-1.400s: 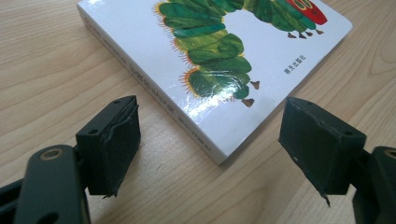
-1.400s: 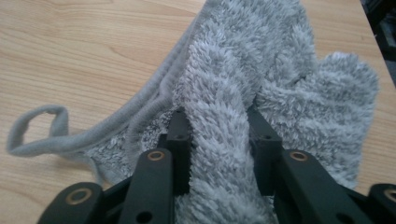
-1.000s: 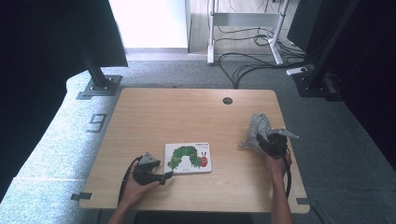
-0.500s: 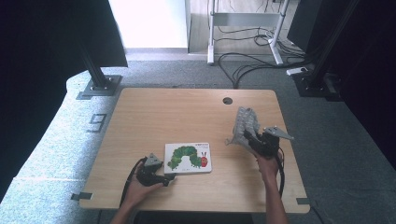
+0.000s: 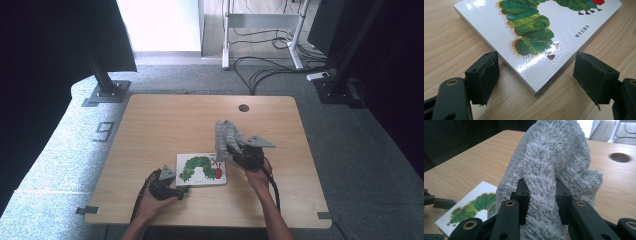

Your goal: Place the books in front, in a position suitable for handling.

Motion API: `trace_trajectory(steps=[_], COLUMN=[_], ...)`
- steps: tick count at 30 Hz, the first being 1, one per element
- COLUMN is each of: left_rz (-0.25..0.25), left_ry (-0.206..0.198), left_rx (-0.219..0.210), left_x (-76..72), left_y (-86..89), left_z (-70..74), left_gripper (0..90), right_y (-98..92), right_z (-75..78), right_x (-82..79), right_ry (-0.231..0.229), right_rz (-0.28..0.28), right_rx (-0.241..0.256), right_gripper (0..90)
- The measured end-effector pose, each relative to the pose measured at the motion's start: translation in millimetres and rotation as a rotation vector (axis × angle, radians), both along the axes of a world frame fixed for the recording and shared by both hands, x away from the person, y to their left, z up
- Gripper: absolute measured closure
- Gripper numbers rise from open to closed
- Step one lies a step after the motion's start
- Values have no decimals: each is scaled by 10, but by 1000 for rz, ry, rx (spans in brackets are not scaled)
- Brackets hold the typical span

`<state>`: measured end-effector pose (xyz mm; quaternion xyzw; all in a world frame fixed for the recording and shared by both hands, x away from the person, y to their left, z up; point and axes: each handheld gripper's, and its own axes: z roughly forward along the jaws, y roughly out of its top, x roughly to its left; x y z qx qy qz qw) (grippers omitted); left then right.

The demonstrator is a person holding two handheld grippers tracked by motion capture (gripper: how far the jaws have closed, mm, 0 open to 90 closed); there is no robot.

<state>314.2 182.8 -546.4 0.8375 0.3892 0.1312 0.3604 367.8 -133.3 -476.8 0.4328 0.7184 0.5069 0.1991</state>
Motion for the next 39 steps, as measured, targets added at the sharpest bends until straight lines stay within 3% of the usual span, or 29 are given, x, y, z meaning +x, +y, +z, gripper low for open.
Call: trace_trajectory(steps=[6,13,23,26,29,39], left_rz=[10,9,10,11,11,12], left_ry=[-1,0,-2,-2,1,-1], left_rx=[2,1,1,0,-3,0], left_x=[5,7,2,3,6,1], left_y=[-2,0,-1,0,2,-1], left_z=[0,0,0,0,0,0], left_gripper=[230,229,233,233,234,235], right_y=[427,946,1481,1572,1645,1558], right_z=[-63,-184,-362,-416,-490,-485], right_x=[74,185,263,261,248,221], right_ry=[22,62,109,116,108,93], right_rz=[80,153,204,215,219,192], right_rx=[-8,-58,-133,-158,-218,-241], right_gripper=[696,695,695,694,692,683])
